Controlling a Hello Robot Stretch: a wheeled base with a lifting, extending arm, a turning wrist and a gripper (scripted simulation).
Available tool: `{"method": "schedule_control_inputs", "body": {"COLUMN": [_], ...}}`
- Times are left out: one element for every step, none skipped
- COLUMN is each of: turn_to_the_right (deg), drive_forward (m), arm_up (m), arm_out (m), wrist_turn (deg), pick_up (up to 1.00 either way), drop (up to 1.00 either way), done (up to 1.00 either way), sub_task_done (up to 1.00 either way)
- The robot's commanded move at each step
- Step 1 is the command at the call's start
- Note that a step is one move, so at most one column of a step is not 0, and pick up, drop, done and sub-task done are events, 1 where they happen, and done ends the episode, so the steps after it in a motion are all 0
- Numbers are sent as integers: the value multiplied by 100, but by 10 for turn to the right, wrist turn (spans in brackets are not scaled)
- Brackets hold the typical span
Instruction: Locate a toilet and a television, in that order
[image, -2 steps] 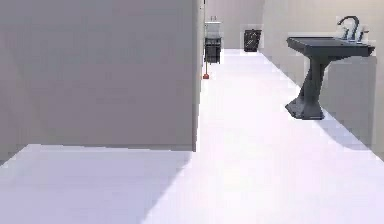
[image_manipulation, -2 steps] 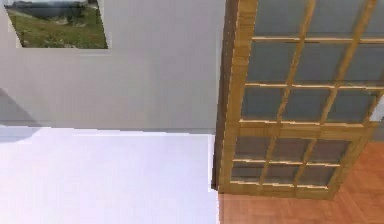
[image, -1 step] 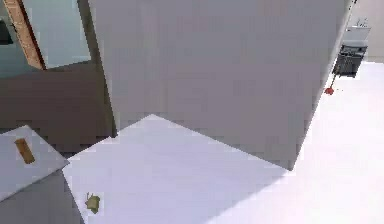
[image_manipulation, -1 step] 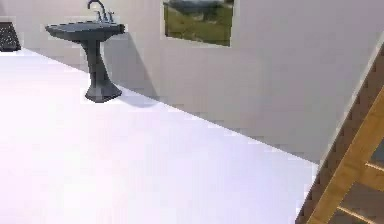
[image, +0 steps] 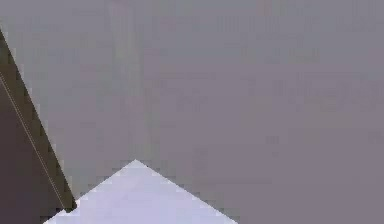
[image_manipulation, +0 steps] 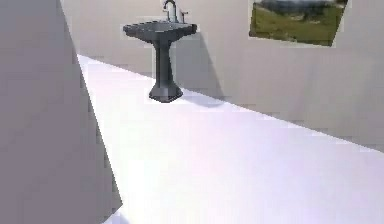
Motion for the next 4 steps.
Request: {"method": "schedule_control_inputs", "body": {"turn_to_the_right": [-210, 0, -240, 0], "drive_forward": [0, 5, 0, 15], "arm_up": [0, 0, 0, 0], "arm_out": [0, 0, 0, 0], "wrist_turn": [0, 0, 0, 0], "pick_up": [0, 0, 0, 0], "drop": [0, 0, 0, 0], "done": [0, 0, 0, 0], "sub_task_done": [0, 0, 0, 0]}}
